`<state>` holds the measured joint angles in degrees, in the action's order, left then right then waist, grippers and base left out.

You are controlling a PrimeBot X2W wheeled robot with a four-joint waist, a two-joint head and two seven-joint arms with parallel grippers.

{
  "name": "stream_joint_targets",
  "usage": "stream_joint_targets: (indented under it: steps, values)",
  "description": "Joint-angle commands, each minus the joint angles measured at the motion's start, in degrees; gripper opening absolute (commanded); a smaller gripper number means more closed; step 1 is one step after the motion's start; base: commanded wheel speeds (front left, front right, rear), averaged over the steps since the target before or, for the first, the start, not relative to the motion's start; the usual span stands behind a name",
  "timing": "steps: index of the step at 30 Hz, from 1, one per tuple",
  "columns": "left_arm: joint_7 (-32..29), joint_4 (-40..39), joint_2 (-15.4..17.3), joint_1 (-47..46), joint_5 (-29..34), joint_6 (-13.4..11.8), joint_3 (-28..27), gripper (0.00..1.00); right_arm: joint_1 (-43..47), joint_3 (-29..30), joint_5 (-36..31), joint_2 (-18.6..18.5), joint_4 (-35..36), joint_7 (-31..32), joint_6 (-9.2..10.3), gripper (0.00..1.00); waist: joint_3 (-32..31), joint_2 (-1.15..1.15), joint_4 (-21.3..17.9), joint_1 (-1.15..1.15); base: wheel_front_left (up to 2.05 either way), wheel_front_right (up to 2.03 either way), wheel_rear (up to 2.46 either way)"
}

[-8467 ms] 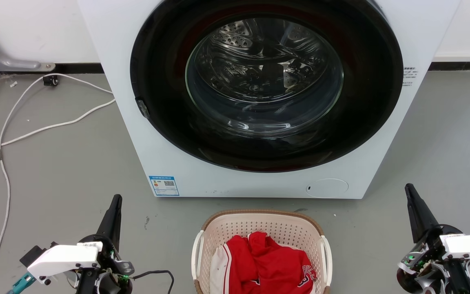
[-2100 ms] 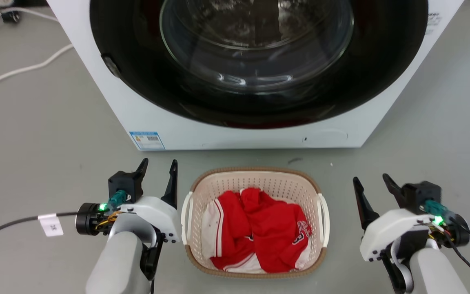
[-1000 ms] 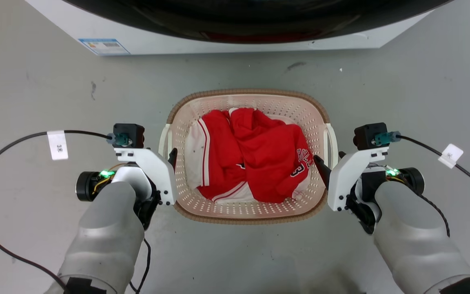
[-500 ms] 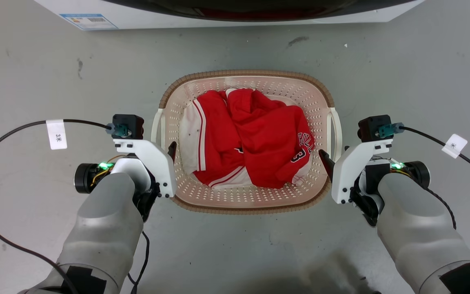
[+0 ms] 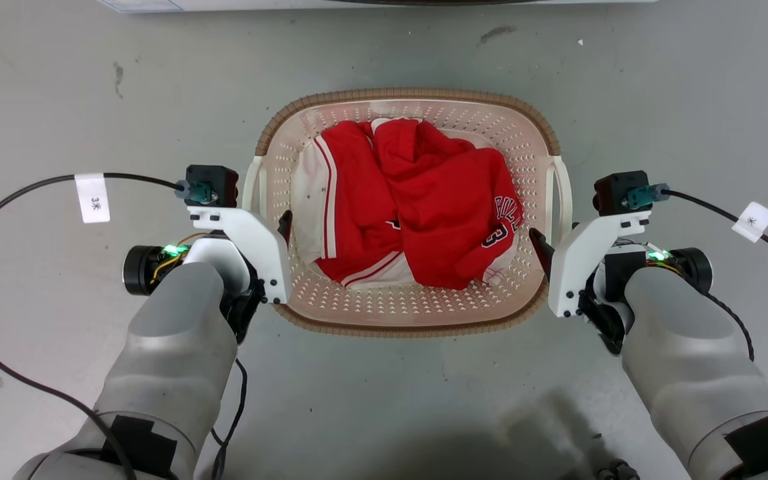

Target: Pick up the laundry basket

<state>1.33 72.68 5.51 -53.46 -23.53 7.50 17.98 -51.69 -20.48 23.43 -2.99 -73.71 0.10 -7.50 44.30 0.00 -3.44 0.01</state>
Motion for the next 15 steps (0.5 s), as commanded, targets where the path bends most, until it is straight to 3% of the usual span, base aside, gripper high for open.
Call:
stream_joint_targets:
  steps: [1, 6, 7, 8, 9, 10, 15]
  values:
    - [0.07, 0.20, 0.09, -1.26, -0.33, -0.06, 0.18, 1.00, -1.08, 0.33, -0.13, 0.00, -0.13, 0.25, 0.02, 1.00, 0.81, 0.00, -0.01, -0.01, 0.00, 0.00, 0.00]
    - [0.03, 0.52, 0.23, -1.95, -0.79, -0.06, 0.56, 1.00, -1.25, 0.98, 0.79, 0.12, -0.17, 0.69, 0.02, 1.00, 2.20, 0.00, 0.01, -0.01, 0.00, 0.00, 0.00]
    - [0.00, 0.53, 0.19, -2.16, -0.84, -0.06, 0.66, 0.68, -1.24, 0.93, 1.21, 0.14, -0.17, 0.77, 0.02, 0.76, 2.41, 0.00, 0.05, -0.01, 0.00, 0.00, 0.00]
    - [0.04, 0.52, 0.08, -2.20, -0.99, -0.06, 0.77, 0.30, -1.16, 0.82, 1.80, 0.15, -0.15, 0.77, 0.02, 0.35, 2.56, 0.00, 0.11, -0.01, 0.00, 0.00, 0.00]
    - [0.12, 0.55, -0.08, -2.20, -1.21, -0.06, 0.92, 0.00, -0.96, 0.53, 2.53, 0.15, 0.34, 0.88, 0.02, 0.13, 2.70, 0.00, 0.20, -0.01, 0.00, 0.00, 0.00]
    - [-0.04, 0.58, -0.19, -2.10, -1.50, -0.06, 1.10, 0.00, -0.79, 0.20, 3.23, 0.16, 0.92, 0.59, 0.02, 0.00, 2.83, 0.00, 0.24, -0.01, 0.00, 0.00, 0.00]
    - [0.18, 0.63, -0.57, -2.01, -2.15, -0.05, 1.75, 0.00, -0.53, -1.43, 5.09, 0.24, 1.33, 0.66, -0.04, 0.00, 3.07, 0.00, 0.23, -0.01, 0.00, 0.00, 0.00]
